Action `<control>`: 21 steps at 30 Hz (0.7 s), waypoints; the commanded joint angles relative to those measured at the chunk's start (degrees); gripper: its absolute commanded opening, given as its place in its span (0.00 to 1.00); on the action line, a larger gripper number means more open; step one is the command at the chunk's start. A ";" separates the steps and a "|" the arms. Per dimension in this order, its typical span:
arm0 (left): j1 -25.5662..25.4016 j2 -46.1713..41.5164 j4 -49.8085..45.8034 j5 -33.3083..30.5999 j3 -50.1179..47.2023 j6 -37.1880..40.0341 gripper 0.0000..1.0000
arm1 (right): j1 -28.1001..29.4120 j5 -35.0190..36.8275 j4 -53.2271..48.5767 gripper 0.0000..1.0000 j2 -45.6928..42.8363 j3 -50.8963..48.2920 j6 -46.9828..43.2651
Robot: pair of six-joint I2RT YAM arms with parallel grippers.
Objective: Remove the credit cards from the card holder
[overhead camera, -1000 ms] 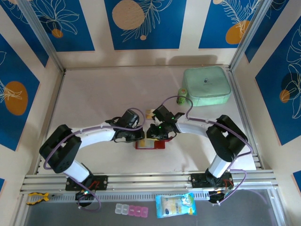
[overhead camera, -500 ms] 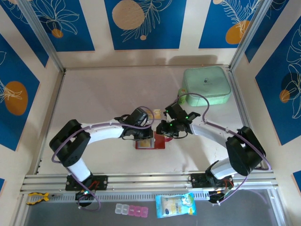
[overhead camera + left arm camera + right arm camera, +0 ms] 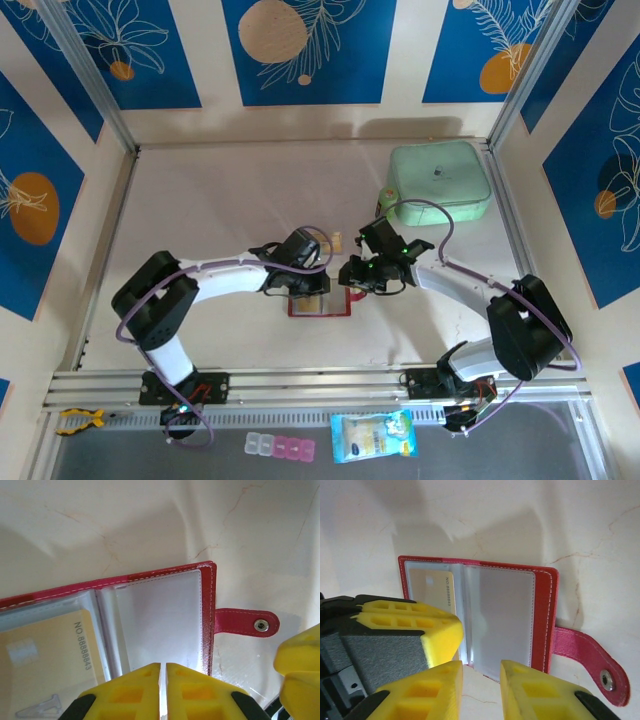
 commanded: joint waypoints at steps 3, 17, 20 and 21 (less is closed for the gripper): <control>1.87 -5.54 -4.10 -3.66 -2.55 2.72 0.14 | 1.77 -2.48 1.61 0.27 3.33 1.10 0.41; 7.17 -11.57 -2.83 -2.73 -11.84 2.65 0.18 | 5.41 -4.33 5.22 0.26 13.05 4.28 0.78; 7.17 -11.49 -1.84 -2.15 -12.37 2.21 0.18 | 5.23 -3.64 5.15 0.25 14.41 4.12 0.08; 7.18 -11.56 -1.58 -2.04 -12.51 2.04 0.18 | 5.01 -3.54 5.07 0.25 15.08 4.13 -0.18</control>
